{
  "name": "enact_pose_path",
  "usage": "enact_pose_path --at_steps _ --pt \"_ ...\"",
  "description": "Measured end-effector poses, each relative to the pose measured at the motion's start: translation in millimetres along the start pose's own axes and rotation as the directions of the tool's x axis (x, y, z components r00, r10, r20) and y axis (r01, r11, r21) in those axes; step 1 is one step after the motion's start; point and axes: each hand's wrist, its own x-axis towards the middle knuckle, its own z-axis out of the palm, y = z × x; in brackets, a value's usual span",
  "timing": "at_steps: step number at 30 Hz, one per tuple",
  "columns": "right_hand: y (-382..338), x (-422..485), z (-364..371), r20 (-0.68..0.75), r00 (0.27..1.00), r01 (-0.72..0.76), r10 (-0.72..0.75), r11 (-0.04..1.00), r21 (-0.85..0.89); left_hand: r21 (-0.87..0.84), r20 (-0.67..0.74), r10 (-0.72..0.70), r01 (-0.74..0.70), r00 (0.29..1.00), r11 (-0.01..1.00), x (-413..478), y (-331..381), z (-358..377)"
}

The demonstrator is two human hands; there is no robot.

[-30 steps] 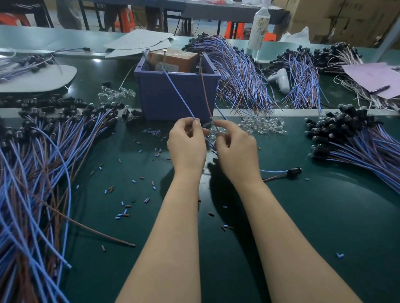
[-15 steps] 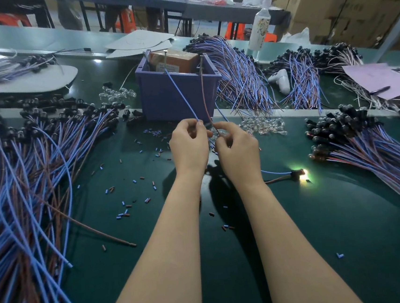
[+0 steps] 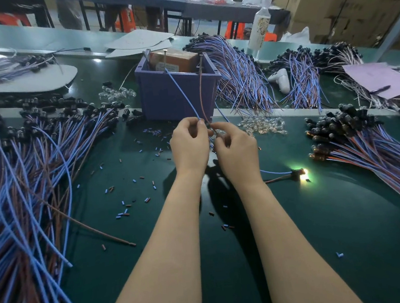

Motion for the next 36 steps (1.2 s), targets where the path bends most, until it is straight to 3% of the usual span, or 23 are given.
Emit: enact_pose_path --at_steps 19,25,27,30,32,36 --pt "1.3 0.0 -0.4 0.011 1.000 0.007 -0.007 1.000 0.001 0.006 0.016 -0.018 0.018 1.000 1.000 -2.3 2.9 -0.5" --pt "-10.6 2.1 -14.7 0.042 0.997 0.055 -0.058 0.996 0.073 -0.116 0.153 -0.057 0.076 0.987 0.990 1.9 18.5 -0.5" --pt "-14.7 5.4 -28.5 0.076 0.994 0.067 -0.074 0.995 0.079 -0.154 0.178 -0.007 0.035 0.984 0.988 2.0 34.5 1.0" --pt "-11.5 11.9 -53.3 0.088 0.991 0.106 -0.097 0.989 -0.103 -0.163 0.201 0.190 -0.158 0.961 0.974 2.4 72.8 5.6" --pt "-10.3 14.5 -76.9 -0.017 0.997 0.073 -0.076 0.985 -0.159 -0.169 0.287 0.308 -0.269 0.907 0.948 -2.8 103.2 17.2" --pt "-8.2 16.1 -125.4 -0.192 0.981 -0.007 -0.005 0.998 -0.062 -0.191 0.496 0.417 -0.373 0.762 0.908 -30.2 146.1 58.8"
